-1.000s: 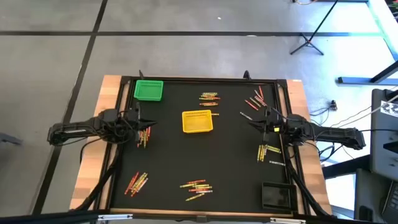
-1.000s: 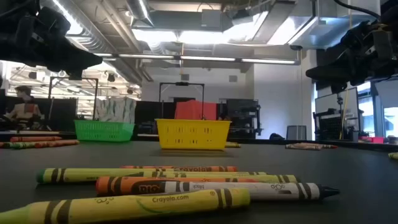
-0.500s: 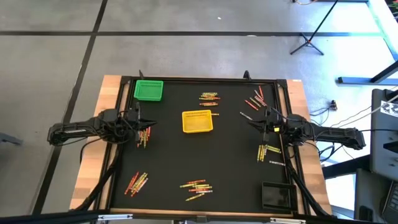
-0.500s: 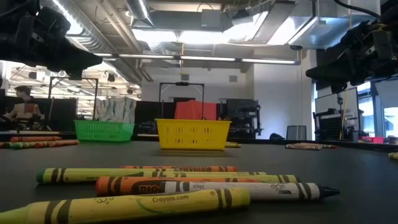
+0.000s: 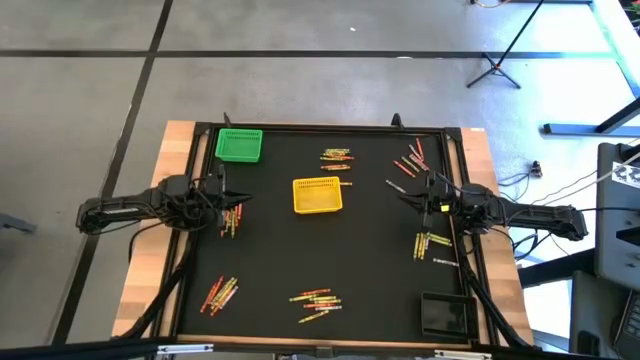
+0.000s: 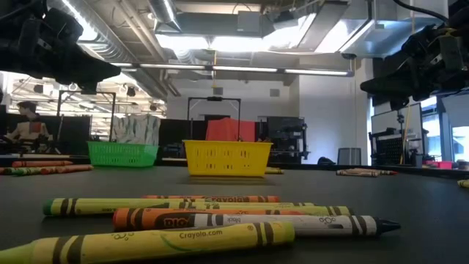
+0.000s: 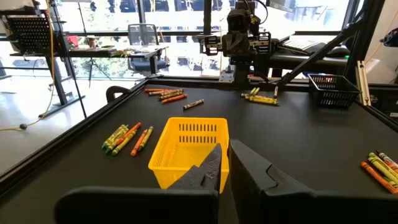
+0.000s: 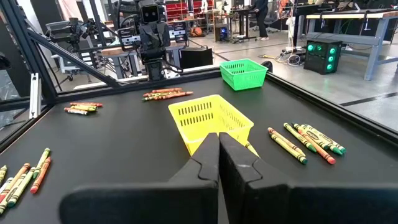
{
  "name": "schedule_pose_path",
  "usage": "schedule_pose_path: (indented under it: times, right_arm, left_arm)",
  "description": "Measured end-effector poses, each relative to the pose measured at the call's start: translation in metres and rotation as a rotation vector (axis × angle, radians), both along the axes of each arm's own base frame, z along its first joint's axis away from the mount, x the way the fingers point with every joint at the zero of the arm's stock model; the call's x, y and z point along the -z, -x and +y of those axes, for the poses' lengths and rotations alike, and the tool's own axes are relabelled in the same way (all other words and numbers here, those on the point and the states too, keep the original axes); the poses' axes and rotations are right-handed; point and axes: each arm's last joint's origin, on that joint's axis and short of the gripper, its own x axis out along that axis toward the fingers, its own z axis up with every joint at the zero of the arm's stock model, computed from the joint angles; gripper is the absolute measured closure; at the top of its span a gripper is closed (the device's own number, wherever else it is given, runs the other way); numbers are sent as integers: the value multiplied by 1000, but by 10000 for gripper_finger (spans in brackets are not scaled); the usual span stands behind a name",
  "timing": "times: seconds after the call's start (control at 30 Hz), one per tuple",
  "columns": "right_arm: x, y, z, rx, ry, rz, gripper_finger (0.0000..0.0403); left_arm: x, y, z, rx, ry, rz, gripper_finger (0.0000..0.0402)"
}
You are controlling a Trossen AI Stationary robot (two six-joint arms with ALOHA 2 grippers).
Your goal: Sort crayons
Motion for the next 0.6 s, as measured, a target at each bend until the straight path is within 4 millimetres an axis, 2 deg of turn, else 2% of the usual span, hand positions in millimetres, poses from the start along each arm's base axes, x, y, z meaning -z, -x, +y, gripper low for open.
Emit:
schedule_pose_path:
  times: [0.1,0.2,0.43,0.6]
  right_arm:
    - [0,0,0,1,14,-1,400]
    - [-4,0,-1,42,98,-28,400]
    - [-6,0,-2,52,54,-52,400]
    - [-8,2,-8,271,70,-65,400]
  left_arm:
    - [0,0,0,-1,-15,-1,386]
    - [-6,0,0,-10,-111,-42,386]
    - [-11,0,1,-25,-203,-83,386]
    - [-23,1,1,-47,-361,-180,386]
